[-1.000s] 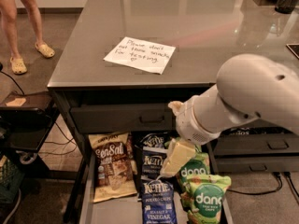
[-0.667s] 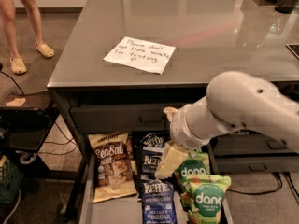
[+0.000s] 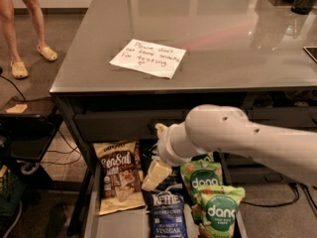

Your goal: Pick brown chip bag from middle drawer and place on counter

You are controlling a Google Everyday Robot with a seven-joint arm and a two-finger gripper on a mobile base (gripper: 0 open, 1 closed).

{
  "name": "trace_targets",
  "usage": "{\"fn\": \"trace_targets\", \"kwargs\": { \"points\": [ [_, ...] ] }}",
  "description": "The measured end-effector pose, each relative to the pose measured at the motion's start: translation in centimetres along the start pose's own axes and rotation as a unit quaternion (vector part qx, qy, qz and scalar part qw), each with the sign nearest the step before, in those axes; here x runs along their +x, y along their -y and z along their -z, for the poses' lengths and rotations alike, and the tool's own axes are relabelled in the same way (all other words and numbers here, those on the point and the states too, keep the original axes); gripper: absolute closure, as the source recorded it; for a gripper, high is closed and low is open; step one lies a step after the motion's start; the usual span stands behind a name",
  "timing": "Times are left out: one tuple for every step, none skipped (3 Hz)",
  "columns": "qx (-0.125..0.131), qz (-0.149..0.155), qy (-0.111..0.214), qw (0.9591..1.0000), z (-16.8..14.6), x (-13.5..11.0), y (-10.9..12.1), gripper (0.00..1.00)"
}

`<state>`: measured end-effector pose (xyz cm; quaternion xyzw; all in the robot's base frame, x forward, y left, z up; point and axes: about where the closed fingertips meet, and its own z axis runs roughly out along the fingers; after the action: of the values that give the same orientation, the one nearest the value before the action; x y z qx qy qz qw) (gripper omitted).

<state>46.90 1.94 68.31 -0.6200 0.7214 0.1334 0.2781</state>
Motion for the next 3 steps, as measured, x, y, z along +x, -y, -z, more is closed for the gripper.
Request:
{"fn": "trace_targets", "kwargs": {
  "points": [
    [0.02, 0.001, -0.004, 0.9998, -5.2, -2.7, -0.3, 0.0],
    [0.02, 0.0, -0.004, 0.9998, -5.2, -2.6, -0.4, 0.0],
    [0.017, 0.001, -0.009, 0.9998, -7.1, -1.0, -1.4, 0.0]
  ]
}}
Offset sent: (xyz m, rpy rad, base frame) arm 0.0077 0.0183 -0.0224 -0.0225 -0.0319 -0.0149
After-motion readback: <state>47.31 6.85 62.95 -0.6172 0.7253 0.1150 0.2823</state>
